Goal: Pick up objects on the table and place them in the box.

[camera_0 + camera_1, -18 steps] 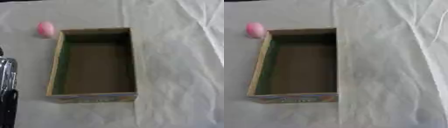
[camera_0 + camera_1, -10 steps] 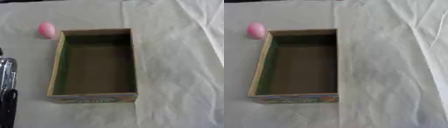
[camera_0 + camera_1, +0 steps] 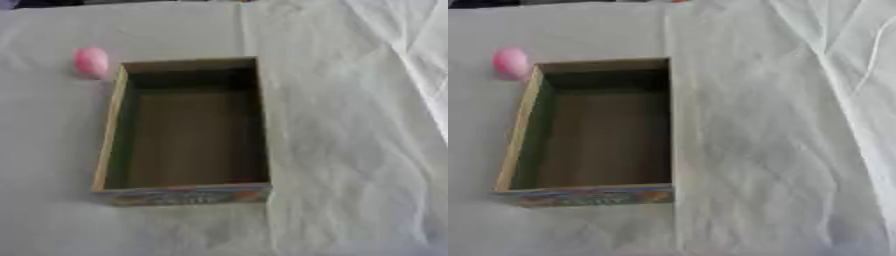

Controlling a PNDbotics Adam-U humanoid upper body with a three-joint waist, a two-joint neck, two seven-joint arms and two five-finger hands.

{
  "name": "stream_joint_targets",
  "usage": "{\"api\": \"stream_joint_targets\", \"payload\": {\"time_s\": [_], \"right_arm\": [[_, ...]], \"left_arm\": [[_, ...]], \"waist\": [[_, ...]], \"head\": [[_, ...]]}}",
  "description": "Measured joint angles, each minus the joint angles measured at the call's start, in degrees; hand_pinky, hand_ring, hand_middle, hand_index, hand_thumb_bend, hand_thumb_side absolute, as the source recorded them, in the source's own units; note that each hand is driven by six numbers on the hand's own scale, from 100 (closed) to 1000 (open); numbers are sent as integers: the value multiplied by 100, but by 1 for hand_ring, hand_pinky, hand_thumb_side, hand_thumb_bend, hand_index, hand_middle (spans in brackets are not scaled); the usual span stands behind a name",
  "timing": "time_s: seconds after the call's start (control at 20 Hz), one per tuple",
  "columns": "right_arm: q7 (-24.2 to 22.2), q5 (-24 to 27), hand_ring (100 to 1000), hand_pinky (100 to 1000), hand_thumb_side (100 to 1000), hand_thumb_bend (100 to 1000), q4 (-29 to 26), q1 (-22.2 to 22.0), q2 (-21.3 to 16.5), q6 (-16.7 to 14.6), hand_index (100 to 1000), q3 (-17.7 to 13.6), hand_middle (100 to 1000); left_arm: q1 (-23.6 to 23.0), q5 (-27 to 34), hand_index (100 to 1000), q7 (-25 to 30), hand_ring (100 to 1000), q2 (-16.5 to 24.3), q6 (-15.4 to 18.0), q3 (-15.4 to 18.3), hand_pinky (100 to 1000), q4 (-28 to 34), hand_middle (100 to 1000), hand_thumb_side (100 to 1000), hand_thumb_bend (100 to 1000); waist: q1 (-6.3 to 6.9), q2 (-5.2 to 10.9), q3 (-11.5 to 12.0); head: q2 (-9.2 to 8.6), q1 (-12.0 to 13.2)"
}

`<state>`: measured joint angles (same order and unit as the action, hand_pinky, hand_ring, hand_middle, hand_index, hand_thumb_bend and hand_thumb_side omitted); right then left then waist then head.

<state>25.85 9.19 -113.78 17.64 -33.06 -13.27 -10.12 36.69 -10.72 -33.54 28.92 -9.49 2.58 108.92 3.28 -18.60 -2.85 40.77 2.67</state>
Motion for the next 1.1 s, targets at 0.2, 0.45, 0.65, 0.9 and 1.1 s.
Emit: {"api": "stream_joint_targets", "payload": {"time_s": [0.2, 0.45, 0.65, 0.9, 1.1], "right_arm": [[-18, 6, 736, 610, 1000, 100, 0, -1, -1, -7, 859, 24, 735], [-59, 23, 737, 610, 1000, 100, 0, 22, -2, -15, 858, 62, 735], [-79, 28, 737, 610, 1000, 100, 0, 32, -6, -18, 859, 67, 735], [-102, 27, 737, 610, 1000, 100, 0, 37, -20, -20, 859, 73, 735], [-126, 21, 737, 611, 1000, 100, 0, 54, -39, -26, 859, 103, 734]], "left_arm": [[384, -582, 814, 772, 613, 240, -224, -161, 578, -521, 641, 798, 100], [1016, -1424, 834, 1486, 626, 339, -270, -377, 585, -1571, 660, 756, 100], [1278, -2048, 860, 1892, 663, 367, -83, -508, 605, -2282, 704, 717, 100], [1556, -2767, 868, 2857, 700, 436, 303, -651, 631, -2951, 736, 695, 100], [1869, -3181, 898, 3866, 720, 436, 691, -699, 646, -3460, 753, 704, 100]], "waist": [[0, 25, 2], [0, 40, 0], [-2, 28, -33], [1, -57, -45], [7, -132, -70]], "head": [[2, -9], [49, -32], [53, -30], [45, -20], [-2, -1]]}}
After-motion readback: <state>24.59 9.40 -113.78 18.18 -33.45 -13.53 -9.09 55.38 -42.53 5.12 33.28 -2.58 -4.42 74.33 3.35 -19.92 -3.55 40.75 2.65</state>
